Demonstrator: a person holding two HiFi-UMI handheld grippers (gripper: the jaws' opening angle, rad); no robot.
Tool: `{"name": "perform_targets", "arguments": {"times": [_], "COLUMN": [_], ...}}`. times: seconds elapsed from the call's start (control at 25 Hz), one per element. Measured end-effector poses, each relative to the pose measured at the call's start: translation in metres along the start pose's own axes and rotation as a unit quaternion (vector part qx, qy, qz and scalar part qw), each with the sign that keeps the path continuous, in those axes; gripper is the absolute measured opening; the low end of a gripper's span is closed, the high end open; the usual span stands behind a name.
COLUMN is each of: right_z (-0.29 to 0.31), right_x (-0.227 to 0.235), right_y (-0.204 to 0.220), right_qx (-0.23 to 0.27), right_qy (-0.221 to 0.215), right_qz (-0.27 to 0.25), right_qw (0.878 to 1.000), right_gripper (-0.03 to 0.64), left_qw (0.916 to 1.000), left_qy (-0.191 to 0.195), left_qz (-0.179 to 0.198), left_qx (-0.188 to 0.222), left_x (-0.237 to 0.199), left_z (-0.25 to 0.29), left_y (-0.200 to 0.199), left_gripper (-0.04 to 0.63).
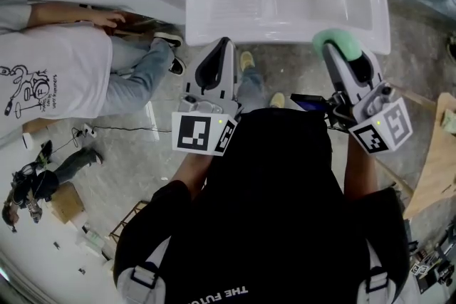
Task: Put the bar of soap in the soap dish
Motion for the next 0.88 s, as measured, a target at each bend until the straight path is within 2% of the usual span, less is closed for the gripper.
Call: {"name": "perform_targets", "arguments": {"times": [0.32,0.64,0.88], "right_z": [0.017,0.075,0.095], "right_x": [0.007,0.023,0.007], "right_y": [-0.010,-0.010,-0.014], "right_qx": [-0.001,-0.016,-0.019], "right_qy": [0.009,0.017,0.018], "right_qz": [0.000,0.002,-0.006], "right_qw": [1.000,1.000,1.000], "right_gripper": [0.127,0.127,0.127], "left_qw": [0.9999,0.9998,0.9998], "left_qy": [0.014,0.017,0.019], "left_qz": [0.001,-0.004,-0.010], "left_qx": [-0.003,-0.006,-0.001], "left_x": [-0.008,-0.059,-0.080], "left_z": [0.022,0.057,0.052], "left_y": [-0.010,-0.020,-0.030], "left_gripper": [0.003,0.004,0.003]}}
Point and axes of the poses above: the fingertips, and each gripper's own axes: z forward along the fingers, x to its right, y out of its underside, the point moved 4 cm from there along -z, backward along the fingers, and after that the axes turned 10 degrees about -y, right-handed, at the moved point
